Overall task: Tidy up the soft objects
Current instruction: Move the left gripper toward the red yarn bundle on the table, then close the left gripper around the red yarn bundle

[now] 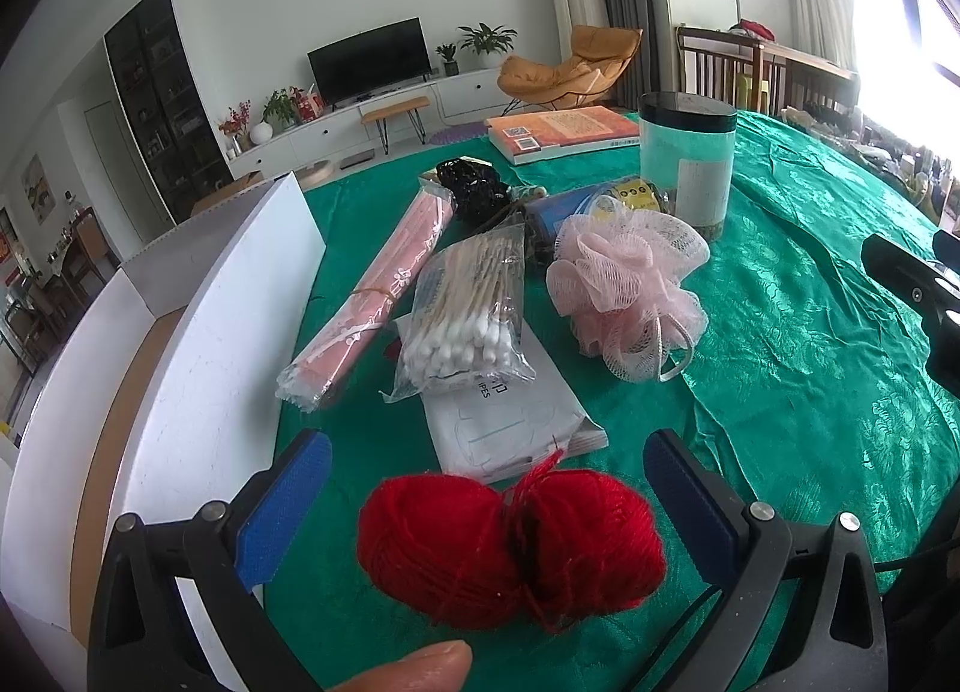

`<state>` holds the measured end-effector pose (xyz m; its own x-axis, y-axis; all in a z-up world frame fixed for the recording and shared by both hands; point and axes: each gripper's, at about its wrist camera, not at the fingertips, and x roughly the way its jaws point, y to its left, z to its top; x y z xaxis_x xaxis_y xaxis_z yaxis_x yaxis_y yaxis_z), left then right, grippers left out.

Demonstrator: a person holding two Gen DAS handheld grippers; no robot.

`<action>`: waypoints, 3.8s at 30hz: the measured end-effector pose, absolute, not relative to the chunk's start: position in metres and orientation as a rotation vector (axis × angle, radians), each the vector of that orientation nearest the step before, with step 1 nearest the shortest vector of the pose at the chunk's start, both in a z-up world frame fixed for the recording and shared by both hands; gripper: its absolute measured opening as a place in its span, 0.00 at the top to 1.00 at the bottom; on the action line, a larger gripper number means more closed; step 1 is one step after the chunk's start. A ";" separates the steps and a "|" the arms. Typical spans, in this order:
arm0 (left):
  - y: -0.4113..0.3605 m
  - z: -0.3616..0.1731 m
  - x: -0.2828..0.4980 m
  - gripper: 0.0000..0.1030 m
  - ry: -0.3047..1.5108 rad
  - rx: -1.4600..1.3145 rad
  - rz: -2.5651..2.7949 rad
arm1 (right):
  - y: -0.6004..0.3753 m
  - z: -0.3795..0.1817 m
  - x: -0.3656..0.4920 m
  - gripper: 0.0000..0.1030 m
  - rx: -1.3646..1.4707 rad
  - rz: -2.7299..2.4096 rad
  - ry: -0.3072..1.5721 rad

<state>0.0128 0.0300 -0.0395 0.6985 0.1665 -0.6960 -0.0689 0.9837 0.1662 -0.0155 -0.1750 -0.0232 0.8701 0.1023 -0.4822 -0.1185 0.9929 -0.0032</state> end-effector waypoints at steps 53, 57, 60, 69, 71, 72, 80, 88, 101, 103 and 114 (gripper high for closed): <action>0.048 -0.047 0.007 0.00 0.822 0.052 0.071 | -0.176 -0.023 -0.015 0.09 -0.031 0.117 0.506; 0.049 -0.048 0.000 0.00 0.832 0.031 0.002 | -0.176 -0.023 -0.015 0.09 -0.031 0.117 0.507; 0.046 -0.051 -0.005 0.00 0.852 0.010 -0.090 | -0.176 -0.023 -0.015 0.09 -0.032 0.116 0.508; 0.024 -0.060 -0.007 0.00 0.839 0.102 -0.088 | -0.177 -0.024 -0.015 0.09 -0.022 0.118 0.506; 0.022 -0.063 -0.005 0.00 0.837 0.128 -0.073 | -0.177 -0.024 -0.015 0.09 -0.019 0.118 0.507; 0.022 -0.065 -0.004 0.00 0.836 0.142 -0.064 | -0.176 -0.025 -0.015 0.09 -0.016 0.118 0.508; 0.026 -0.073 -0.001 0.00 0.837 0.184 -0.011 | -0.171 -0.028 -0.018 0.09 -0.018 0.120 0.513; 0.044 -0.079 0.005 0.00 0.867 0.126 0.042 | -0.174 -0.026 -0.017 0.09 -0.016 0.121 0.518; 0.051 -0.093 0.008 0.00 0.938 0.121 0.080 | -0.173 -0.026 -0.018 0.09 -0.014 0.122 0.519; 0.063 -0.098 0.008 0.00 0.970 0.013 0.062 | -0.175 -0.026 -0.017 0.09 -0.015 0.122 0.519; 0.074 -0.102 0.004 0.00 0.972 -0.039 0.060 | -0.175 -0.026 -0.016 0.09 -0.014 0.123 0.522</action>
